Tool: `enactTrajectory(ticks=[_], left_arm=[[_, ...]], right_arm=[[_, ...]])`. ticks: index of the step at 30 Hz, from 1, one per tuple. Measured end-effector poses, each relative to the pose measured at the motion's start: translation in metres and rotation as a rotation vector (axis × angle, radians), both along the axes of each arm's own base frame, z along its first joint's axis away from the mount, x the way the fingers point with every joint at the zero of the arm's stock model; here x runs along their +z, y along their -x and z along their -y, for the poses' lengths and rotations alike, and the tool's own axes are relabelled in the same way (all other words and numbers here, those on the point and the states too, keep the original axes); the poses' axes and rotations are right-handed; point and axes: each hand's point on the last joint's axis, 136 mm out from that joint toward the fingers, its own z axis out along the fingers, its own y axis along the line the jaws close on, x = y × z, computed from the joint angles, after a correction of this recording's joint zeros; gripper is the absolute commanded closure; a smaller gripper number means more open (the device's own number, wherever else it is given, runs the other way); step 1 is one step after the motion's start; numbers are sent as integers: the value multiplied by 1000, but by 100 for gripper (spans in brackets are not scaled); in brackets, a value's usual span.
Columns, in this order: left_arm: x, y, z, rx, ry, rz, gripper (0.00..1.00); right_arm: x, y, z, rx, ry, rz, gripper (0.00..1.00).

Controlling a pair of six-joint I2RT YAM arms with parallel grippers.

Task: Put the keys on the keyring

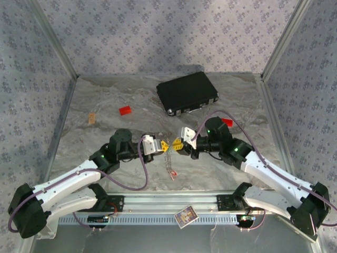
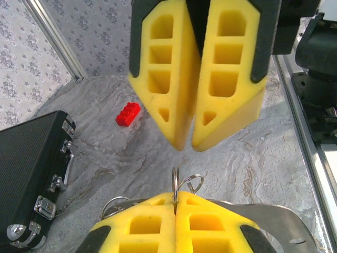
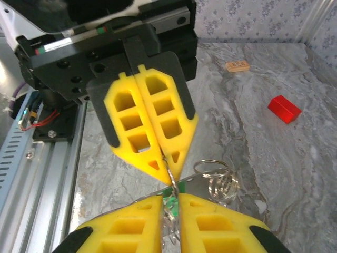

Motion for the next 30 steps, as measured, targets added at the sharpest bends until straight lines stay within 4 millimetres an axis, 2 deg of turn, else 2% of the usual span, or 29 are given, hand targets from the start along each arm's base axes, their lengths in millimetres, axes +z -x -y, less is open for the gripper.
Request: enactTrajectory(ticks=[4, 17, 22, 23, 28, 30], left_arm=[[0, 1, 0, -4, 1, -1, 100], [1, 4, 1, -25, 5, -5, 100], [-2, 4, 2, -24, 0, -11, 100], [-2, 3, 2, -23, -1, -13, 100], [-4, 1, 2, -7, -6, -17, 80], [-4, -2, 0, 8, -18, -19, 78]], right_arm=[[-3, -5, -3, -13, 25, 5, 77], [-13, -3, -10, 12, 62, 4, 85], [-17, -2, -13, 27, 78, -9, 100], [-17, -2, -13, 26, 80, -12, 100], [-18, -3, -12, 21, 97, 4, 100], [-17, -4, -10, 14, 114, 9, 100]])
